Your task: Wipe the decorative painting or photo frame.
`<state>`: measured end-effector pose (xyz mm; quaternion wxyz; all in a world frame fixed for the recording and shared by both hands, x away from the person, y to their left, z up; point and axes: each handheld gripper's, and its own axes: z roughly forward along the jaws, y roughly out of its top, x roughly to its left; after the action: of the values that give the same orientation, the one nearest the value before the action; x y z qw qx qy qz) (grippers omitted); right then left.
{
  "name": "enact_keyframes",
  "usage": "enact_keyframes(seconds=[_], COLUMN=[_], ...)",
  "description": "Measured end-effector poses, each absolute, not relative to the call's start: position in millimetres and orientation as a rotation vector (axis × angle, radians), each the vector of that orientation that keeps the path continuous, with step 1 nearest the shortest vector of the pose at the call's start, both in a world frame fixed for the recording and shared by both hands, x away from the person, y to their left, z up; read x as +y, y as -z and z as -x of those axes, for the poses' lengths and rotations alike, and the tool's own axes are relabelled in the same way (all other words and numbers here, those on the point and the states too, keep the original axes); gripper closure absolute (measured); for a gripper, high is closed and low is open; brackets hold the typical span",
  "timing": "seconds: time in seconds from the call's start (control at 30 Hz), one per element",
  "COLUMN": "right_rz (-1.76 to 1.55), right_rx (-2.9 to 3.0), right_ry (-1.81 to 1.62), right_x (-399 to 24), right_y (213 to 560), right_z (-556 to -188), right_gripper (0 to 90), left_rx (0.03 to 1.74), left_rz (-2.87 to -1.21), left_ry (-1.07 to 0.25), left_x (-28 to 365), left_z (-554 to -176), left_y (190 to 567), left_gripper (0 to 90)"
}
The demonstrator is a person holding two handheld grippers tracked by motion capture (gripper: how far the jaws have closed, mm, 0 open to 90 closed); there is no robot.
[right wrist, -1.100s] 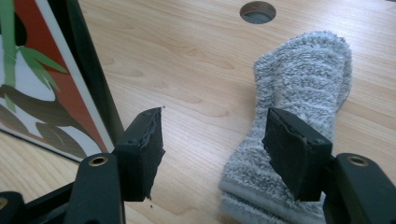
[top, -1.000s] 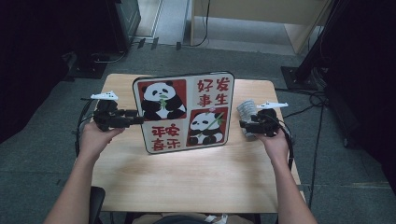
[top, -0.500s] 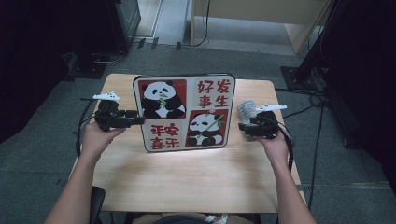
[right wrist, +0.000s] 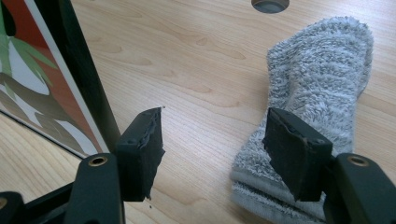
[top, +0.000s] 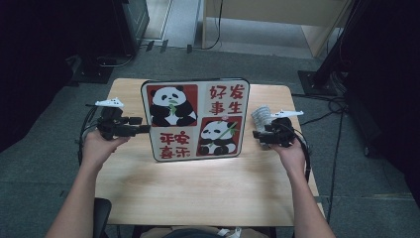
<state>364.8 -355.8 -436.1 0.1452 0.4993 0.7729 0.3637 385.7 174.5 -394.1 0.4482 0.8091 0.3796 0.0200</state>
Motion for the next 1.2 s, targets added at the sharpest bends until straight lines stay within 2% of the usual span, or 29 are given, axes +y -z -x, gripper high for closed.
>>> enact_keyframes(seconds=[0.6,1.2], right_rz=[-1.470,-1.471], right_rx=[2.214,2.219], right_ry=[-1.049,-1.040], right_x=[-362,-362], right_y=[438,439], right_z=[-367,-367], right_gripper=[36.9,36.7], left_rx=[0.988,1.033], left_rz=[-1.997,-2.024], left_ry=[-0.064,-0.075], left_x=[198,201], left_z=[-388,-391], left_y=[399,405], left_gripper=[36.2,36.1])
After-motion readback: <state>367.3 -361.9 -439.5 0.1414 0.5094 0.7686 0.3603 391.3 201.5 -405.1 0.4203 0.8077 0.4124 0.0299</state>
